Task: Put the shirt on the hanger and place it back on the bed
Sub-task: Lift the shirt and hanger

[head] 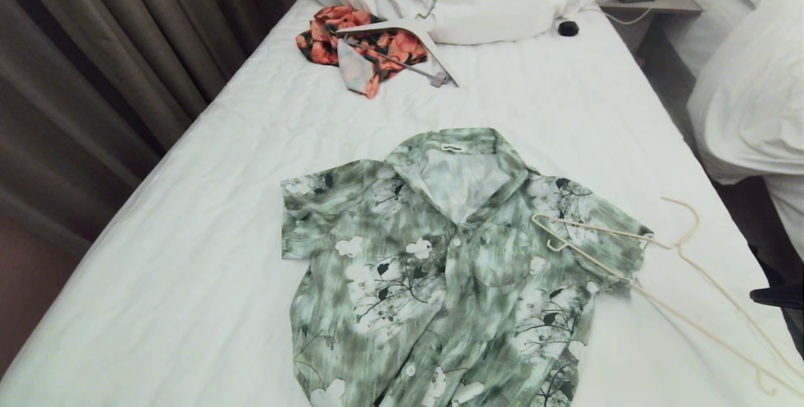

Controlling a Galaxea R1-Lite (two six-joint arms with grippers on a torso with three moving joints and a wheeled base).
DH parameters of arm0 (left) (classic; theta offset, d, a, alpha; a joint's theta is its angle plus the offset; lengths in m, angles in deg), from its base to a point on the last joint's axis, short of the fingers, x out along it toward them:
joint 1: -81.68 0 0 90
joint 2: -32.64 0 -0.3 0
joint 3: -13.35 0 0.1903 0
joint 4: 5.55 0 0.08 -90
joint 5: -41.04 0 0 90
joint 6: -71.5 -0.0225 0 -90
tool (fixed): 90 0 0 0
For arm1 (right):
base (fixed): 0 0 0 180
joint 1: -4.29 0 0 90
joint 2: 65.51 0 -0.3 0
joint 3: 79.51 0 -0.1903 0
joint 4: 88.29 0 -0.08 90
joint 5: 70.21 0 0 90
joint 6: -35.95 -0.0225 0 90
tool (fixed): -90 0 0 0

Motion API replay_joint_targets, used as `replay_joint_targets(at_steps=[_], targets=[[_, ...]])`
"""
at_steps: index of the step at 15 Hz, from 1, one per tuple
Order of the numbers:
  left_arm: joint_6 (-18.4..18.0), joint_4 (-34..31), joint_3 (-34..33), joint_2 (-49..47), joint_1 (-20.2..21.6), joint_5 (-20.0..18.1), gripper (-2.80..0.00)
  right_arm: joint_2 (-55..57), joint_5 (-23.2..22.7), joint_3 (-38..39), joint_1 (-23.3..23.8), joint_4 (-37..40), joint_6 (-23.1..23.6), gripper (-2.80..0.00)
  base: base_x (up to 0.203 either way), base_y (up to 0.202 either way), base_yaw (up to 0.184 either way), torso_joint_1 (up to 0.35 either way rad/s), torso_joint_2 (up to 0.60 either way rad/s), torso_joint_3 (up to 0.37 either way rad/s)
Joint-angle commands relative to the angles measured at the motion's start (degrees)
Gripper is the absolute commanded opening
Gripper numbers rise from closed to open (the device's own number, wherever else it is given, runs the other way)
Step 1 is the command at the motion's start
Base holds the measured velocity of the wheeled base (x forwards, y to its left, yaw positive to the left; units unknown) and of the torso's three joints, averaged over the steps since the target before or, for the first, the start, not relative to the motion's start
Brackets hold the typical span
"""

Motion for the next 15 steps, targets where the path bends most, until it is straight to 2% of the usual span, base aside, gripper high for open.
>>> replay_joint_targets(at_steps=[1, 4, 6, 10, 13, 14, 15], targets=[[0.00, 0.00, -0.09, -0.07, -0.03, 0.00, -2.80, 6.31, -6.78, -1.23, 2.91, 2.02, 4.11, -2.80, 0.000, 0.000, 0.000, 0.000, 0.00, 0.000], [0.00, 0.00, -0.09, -0.07, 0.01, 0.00, -2.80, 12.64, -16.96, -5.20, 4.99, 11.65, 15.36, -2.80, 0.000, 0.000, 0.000, 0.000, 0.00, 0.000], [0.00, 0.00, -0.01, -0.07, -0.06, 0.00, -2.80, 15.84, -20.86, -7.88, 5.20, 14.26, 17.57, -2.80, 0.000, 0.000, 0.000, 0.000, 0.00, 0.000], [0.00, 0.00, -0.09, -0.07, 0.01, 0.00, -2.80, 20.78, -24.50, -10.60, 4.79, 14.32, 20.67, -2.80, 0.000, 0.000, 0.000, 0.000, 0.00, 0.000], [0.00, 0.00, -0.09, -0.07, -0.07, 0.00, -2.80, 22.08, -24.52, -11.20, 3.92, 14.23, 22.60, -2.80, 0.000, 0.000, 0.000, 0.000, 0.00, 0.000], [0.00, 0.00, 0.00, -0.07, 0.01, 0.00, -2.80, 22.71, -24.79, -12.07, 3.91, 14.36, 22.63, 0.00, 0.000, 0.000, 0.000, 0.000, 0.00, 0.000], [0.00, 0.00, -0.09, -0.07, -0.03, 0.00, -2.80, 23.45, -25.36, -12.81, 3.72, 14.47, 22.63, 0.00, 0.000, 0.000, 0.000, 0.000, 0.00, 0.000]])
